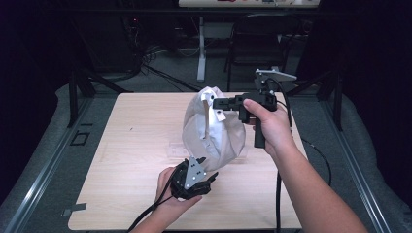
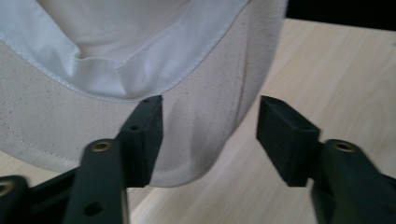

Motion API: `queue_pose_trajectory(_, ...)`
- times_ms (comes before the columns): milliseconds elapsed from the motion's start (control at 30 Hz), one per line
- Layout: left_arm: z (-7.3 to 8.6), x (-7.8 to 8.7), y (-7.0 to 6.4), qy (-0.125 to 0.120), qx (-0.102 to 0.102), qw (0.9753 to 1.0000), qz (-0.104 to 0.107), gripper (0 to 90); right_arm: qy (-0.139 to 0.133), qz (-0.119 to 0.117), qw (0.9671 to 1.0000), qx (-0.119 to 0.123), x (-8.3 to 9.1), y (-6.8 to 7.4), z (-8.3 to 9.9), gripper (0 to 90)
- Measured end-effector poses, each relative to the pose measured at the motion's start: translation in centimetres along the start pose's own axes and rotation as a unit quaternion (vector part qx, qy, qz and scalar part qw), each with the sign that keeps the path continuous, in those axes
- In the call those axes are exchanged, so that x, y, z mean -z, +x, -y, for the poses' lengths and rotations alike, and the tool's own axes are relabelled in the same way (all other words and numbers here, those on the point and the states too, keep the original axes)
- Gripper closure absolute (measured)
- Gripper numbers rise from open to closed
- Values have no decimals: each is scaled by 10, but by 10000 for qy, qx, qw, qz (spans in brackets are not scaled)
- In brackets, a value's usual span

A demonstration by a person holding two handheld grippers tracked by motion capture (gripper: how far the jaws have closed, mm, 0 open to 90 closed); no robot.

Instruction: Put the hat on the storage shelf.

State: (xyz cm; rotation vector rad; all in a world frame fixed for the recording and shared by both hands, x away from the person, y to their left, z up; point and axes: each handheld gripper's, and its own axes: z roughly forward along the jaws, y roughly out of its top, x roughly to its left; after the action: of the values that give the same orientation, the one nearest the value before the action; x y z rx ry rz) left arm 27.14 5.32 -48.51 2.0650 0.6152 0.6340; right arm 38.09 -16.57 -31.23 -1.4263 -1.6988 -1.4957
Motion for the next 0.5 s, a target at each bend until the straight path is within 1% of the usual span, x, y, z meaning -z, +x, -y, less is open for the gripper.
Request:
queue_pose_trajectory(67, -2, -3, 0, 82, 31, 9999, -105, 504, -4, -9, 10000, -5, 0, 0, 0, 824)
queue_pose_trajectory(100, -2, -3, 0, 82, 31, 9999, -105, 543, -3, -13, 10000, -4, 0, 0, 0, 824)
queue_pose_trajectory(133, -3, -5, 0, 169, 43, 9997, -187, 579, -5, -12, 10000, -1, 0, 0, 1, 824)
queue_pose_trajectory(167, -3, -5, 0, 169, 43, 9997, -187, 609, -8, -20, 10000, 9, 0, -1, 1, 824)
queue_pose_trajectory(200, -3, -5, 0, 203, 24, 9994, -263, 656, -30, -28, 10000, 10, 1, -1, 1, 824)
queue_pose_trajectory(233, -3, -4, 0, 221, -54, 9992, -337, 656, -30, -28, 10000, 10, 1, -1, 1, 824)
queue_pose_trajectory(267, -3, -3, 0, 232, -134, 9988, -405, 684, -43, -30, 10000, 17, 2, -1, 1, 824)
queue_pose_trajectory(300, -3, -1, 1, 240, -167, 9986, -450, 715, -64, -40, 10000, -6, 3, -1, 1, 824)
queue_pose_trajectory(333, -3, 1, 3, 270, -169, 9985, -435, 765, -53, -53, 10000, -2, 5, -2, 1, 824)
queue_pose_trajectory(433, -3, 3, 7, 324, -147, 9984, -435, 801, -66, -43, 10000, -18, 6, -3, 2, 824)
queue_pose_trajectory(467, -4, 5, 12, 301, -85, 9989, -347, 810, -60, -43, 10000, -13, 6, -3, 2, 824)
queue_pose_trajectory(500, -4, 6, 13, 279, -82, 9991, -319, 817, -63, -30, 10000, -11, 6, -3, 2, 823)
